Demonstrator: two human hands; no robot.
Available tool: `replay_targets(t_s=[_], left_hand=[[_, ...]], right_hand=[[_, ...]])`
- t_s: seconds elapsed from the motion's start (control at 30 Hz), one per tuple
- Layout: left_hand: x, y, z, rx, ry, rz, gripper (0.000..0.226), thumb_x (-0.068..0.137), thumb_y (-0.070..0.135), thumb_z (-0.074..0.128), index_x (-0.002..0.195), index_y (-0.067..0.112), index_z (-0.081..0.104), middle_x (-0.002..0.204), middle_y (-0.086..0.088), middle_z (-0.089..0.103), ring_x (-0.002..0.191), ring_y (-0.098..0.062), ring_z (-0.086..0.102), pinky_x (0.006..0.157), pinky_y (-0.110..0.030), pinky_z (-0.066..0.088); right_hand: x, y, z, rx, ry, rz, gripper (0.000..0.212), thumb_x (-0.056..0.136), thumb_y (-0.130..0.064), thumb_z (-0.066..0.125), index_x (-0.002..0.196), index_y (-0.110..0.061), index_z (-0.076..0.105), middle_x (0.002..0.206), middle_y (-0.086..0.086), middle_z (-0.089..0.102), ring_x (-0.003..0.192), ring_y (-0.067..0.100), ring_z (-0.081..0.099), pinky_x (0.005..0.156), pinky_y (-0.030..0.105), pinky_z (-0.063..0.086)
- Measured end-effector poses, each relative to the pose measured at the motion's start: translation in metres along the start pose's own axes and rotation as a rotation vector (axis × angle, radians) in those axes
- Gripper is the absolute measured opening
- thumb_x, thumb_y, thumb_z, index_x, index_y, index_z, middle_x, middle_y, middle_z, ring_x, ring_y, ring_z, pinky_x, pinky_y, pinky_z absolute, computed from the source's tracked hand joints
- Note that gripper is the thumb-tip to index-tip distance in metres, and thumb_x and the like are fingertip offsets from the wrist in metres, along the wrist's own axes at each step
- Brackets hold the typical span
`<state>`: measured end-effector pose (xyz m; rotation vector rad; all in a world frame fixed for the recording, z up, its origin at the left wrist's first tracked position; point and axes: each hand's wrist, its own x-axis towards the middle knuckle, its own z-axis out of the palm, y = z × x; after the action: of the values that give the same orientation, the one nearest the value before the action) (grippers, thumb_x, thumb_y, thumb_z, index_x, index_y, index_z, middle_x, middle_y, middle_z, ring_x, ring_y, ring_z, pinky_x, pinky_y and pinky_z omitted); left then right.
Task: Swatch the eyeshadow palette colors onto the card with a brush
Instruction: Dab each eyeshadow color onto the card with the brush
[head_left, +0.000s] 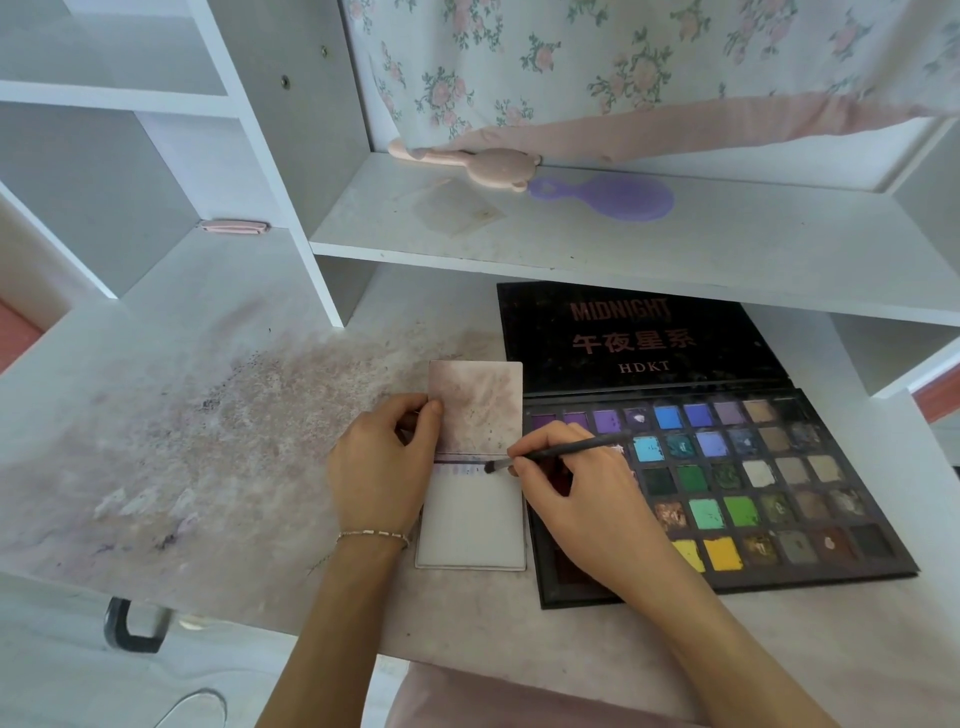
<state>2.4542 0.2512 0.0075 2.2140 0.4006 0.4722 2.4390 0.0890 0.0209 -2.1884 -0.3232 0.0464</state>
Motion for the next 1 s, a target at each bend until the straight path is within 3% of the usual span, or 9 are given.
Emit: replay_targets(t_s=[0.37,0.53,1.0], left_hand=[[0.0004,-0.0008,0.0008,-0.016,-0.004,-0.001,0.011,0.084,0.028,0.061,0.083,0.022,0.07,0.064,0.011,0.059,0.061,-0.003,0.051,0.058,-0.019,0.038],[0.0006,-0.0016,0.001,-0.015,-0.006,-0.007,0.01,0.084,0.029,0.061,0.082,0.024,0.07,0.062,0.018,0.055,0.06,0.002,0.05,0.057,-0.016,0.037],[0.0006,-0.0013,0.0007,-0.007,-0.007,0.005,0.011,0.084,0.029,0.06,0.082,0.023,0.07,0.06,0.02,0.053,0.059,0.004,0.049,0.056,-0.014,0.036]], right_hand=[[-0.0009,0.0,-0.0005,0.017,-0.009,-0.005,0.014,0.086,-0.02,0.057,0.084,-0.034,0.053,0.089,-0.009,0.055,0.088,-0.006,0.047,0.071,0.002,0.038],[-0.0007,-0.0001,-0.0002,0.003,0.003,-0.005,0.016,0.087,-0.021,0.056,0.085,-0.036,0.051,0.091,-0.009,0.055,0.087,-0.005,0.049,0.072,0.004,0.04],[-0.0022,-0.0015,-0.0017,0.008,-0.017,-0.016,0.014,0.086,-0.019,0.057,0.085,-0.033,0.054,0.089,-0.011,0.053,0.089,-0.006,0.046,0.072,0.001,0.037]])
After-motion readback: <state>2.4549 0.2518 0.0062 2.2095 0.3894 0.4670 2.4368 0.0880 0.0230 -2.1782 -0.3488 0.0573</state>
